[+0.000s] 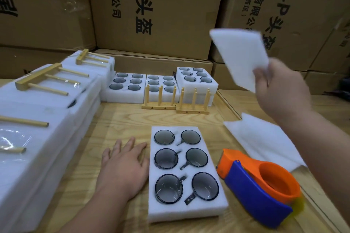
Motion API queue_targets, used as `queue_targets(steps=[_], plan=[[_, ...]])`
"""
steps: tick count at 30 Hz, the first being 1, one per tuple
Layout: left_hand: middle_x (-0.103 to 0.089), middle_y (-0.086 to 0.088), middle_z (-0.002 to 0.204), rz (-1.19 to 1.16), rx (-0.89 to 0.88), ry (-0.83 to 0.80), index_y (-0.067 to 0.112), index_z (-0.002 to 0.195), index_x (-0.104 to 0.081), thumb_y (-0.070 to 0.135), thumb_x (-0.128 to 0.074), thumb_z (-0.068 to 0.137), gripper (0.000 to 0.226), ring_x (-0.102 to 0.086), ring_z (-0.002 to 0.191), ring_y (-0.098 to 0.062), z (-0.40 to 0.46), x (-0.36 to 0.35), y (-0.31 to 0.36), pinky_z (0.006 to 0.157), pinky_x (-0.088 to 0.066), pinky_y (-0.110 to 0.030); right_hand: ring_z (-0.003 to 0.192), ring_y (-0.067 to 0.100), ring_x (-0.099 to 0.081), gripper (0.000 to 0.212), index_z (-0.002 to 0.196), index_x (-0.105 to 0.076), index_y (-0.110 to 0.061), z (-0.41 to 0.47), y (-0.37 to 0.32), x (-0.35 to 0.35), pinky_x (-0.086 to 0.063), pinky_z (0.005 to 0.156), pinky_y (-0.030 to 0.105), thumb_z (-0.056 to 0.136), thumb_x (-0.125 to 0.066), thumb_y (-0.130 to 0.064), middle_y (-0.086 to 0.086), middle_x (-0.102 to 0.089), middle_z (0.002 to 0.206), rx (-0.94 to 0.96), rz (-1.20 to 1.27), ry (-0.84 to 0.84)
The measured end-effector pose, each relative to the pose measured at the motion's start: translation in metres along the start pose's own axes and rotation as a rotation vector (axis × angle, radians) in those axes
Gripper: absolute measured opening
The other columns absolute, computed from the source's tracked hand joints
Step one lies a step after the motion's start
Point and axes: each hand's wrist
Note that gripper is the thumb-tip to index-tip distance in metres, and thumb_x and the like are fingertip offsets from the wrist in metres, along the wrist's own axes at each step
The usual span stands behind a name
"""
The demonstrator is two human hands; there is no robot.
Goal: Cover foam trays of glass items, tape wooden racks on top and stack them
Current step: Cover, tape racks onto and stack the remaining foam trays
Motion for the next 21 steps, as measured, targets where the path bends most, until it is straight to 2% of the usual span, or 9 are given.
queue_targets(steps=[1,2,4,7,9,12,15,19,21], plan=[[-0.012,0.015,0.168,0.004,-0.001,0.001,0.049,0.154,-0.024,0.062,-0.022,0.099,0.057,-0.004,0.156,-0.021,0.0,0.0,0.0,0.124,-0.004,-0.047,0.056,0.007,-0.046,0.025,0.08,-0.042,-0.022,0.0,-0.021,0.009,-0.032,0.047,0.026,0.101,-0.05,-0.033,-0.011,-0.042,0.063,-0.016,0.151,0.076],[-0.012,0.015,0.168,0.005,-0.001,0.001,0.049,0.154,-0.024,0.062,-0.022,0.099,0.057,-0.004,0.156,-0.021,0.0,0.0,0.0,0.124,-0.004,-0.047,0.058,-0.001,-0.05,0.029,0.075,-0.041,-0.023,-0.003,-0.039,0.016,-0.032,0.047,0.015,0.099,-0.053,-0.034,-0.012,-0.044,0.063,-0.041,0.282,0.149],[-0.012,0.015,0.169,0.002,0.0,0.001,0.049,0.155,-0.025,0.062,-0.022,0.099,0.057,-0.003,0.156,-0.021,-0.001,0.001,0.001,0.125,-0.004,-0.047,0.063,-0.012,-0.055,0.025,0.075,-0.052,-0.022,-0.013,-0.065,0.015,-0.034,0.049,0.007,0.095,-0.058,-0.036,-0.016,-0.054,0.066,-0.143,0.445,0.172],[-0.012,0.014,0.169,-0.003,-0.006,-0.004,0.046,0.155,-0.024,0.062,-0.022,0.098,0.06,-0.003,0.156,-0.022,-0.001,0.002,0.001,0.125,-0.004,-0.047,0.07,0.005,-0.067,0.023,0.081,-0.064,-0.017,-0.036,-0.081,-0.01,-0.055,0.064,0.027,0.093,-0.061,-0.036,-0.008,-0.069,0.076,-0.446,0.621,-0.202],[-0.01,0.014,0.169,0.013,-0.015,-0.022,0.045,0.156,-0.02,0.063,-0.025,0.096,0.063,-0.002,0.157,-0.022,-0.001,0.003,0.0,0.125,-0.004,-0.048,0.07,0.012,-0.07,0.016,0.096,-0.067,-0.022,-0.05,-0.084,-0.026,-0.054,0.06,0.029,0.092,-0.062,-0.037,-0.004,-0.075,0.09,-0.616,0.661,-0.514],[-0.012,0.014,0.169,0.016,-0.001,-0.009,0.046,0.154,-0.025,0.064,-0.025,0.096,0.061,-0.004,0.156,-0.022,0.0,0.002,0.001,0.125,-0.004,-0.048,0.083,0.01,-0.06,0.055,0.139,-0.046,-0.031,-0.067,-0.077,-0.037,-0.038,0.055,0.022,0.089,-0.063,-0.045,-0.009,-0.064,0.112,-0.505,0.334,-0.857],[-0.013,0.014,0.168,0.011,-0.001,0.002,0.046,0.154,-0.026,0.062,-0.023,0.098,0.059,-0.005,0.156,-0.021,0.0,0.001,0.002,0.125,-0.004,-0.048,0.091,0.011,-0.055,0.071,0.147,-0.034,-0.03,-0.081,-0.07,-0.042,-0.045,0.068,0.028,0.087,-0.066,-0.049,-0.012,-0.057,0.114,-0.338,0.123,-1.005],[-0.013,0.014,0.168,0.022,0.006,-0.003,0.045,0.155,-0.025,0.063,-0.023,0.098,0.06,-0.005,0.156,-0.021,0.0,0.0,0.001,0.125,-0.004,-0.047,0.122,0.018,-0.047,0.072,0.151,-0.028,-0.038,-0.086,-0.072,-0.037,-0.045,0.083,0.032,0.088,-0.062,-0.053,-0.008,-0.036,0.147,-0.167,0.045,-0.958],[-0.012,0.014,0.169,0.028,0.007,-0.005,0.046,0.155,-0.025,0.063,-0.023,0.098,0.06,-0.005,0.156,-0.021,0.0,0.001,0.002,0.125,-0.004,-0.047,0.143,0.018,-0.028,0.076,0.152,-0.024,-0.041,-0.087,-0.084,-0.035,-0.038,0.104,0.037,0.087,-0.06,-0.06,-0.009,-0.025,0.155,-0.035,0.11,-0.911]])
Point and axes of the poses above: each hand's wrist, its own z-axis towards the middle knuckle, its own x-axis out of the back of the hand, y = z × x
